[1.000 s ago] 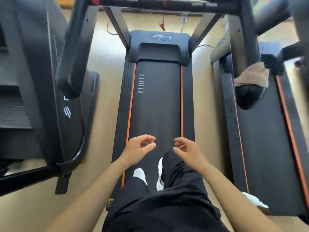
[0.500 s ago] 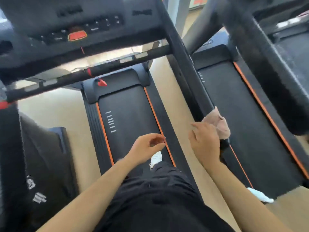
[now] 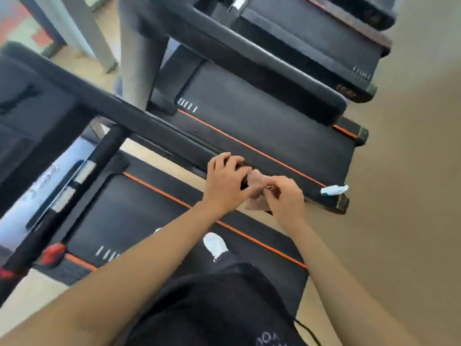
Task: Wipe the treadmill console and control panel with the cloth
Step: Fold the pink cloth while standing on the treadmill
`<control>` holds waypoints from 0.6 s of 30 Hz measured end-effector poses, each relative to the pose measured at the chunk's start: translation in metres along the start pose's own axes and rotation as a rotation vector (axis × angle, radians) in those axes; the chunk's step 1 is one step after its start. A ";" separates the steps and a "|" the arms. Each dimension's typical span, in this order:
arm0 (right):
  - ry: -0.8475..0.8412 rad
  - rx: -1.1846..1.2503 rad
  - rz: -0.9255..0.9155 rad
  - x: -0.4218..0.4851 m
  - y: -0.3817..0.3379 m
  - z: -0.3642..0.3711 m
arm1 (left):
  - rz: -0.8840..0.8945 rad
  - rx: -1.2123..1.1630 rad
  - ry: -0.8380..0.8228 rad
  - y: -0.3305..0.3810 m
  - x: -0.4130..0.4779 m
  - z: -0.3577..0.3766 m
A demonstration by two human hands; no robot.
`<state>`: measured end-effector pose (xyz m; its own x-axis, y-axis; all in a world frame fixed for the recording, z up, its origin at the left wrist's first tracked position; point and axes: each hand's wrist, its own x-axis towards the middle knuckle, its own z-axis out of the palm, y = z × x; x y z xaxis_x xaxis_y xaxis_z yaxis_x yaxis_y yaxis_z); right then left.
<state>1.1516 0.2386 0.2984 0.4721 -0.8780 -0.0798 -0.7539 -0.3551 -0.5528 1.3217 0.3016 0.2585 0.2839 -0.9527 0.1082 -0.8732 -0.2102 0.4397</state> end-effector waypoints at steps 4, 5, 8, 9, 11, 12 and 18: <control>0.101 0.126 0.085 -0.021 -0.022 0.000 | 0.172 -0.168 -0.073 -0.007 0.016 0.000; 0.111 0.147 0.130 -0.025 -0.026 0.002 | 0.193 -0.217 -0.098 -0.009 0.018 -0.003; 0.109 0.255 0.251 -0.036 -0.036 0.007 | 0.167 -0.459 -0.256 -0.017 0.016 -0.022; 0.081 0.298 0.277 -0.039 -0.041 0.009 | 0.100 -0.578 -0.328 -0.020 0.012 -0.032; -0.009 0.362 0.311 -0.045 -0.052 0.009 | -0.034 -0.850 -0.477 -0.029 0.003 -0.053; -0.059 0.394 0.314 -0.049 -0.058 0.009 | -0.077 -0.966 -0.542 -0.033 -0.004 -0.064; -0.221 0.415 0.136 -0.045 -0.097 0.025 | -0.180 -1.201 -0.656 -0.068 -0.031 -0.116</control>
<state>1.2145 0.3210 0.3343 0.5018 -0.8023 -0.3234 -0.5904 -0.0444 -0.8059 1.4185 0.3711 0.3289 -0.1740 -0.9311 -0.3205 0.1245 -0.3437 0.9308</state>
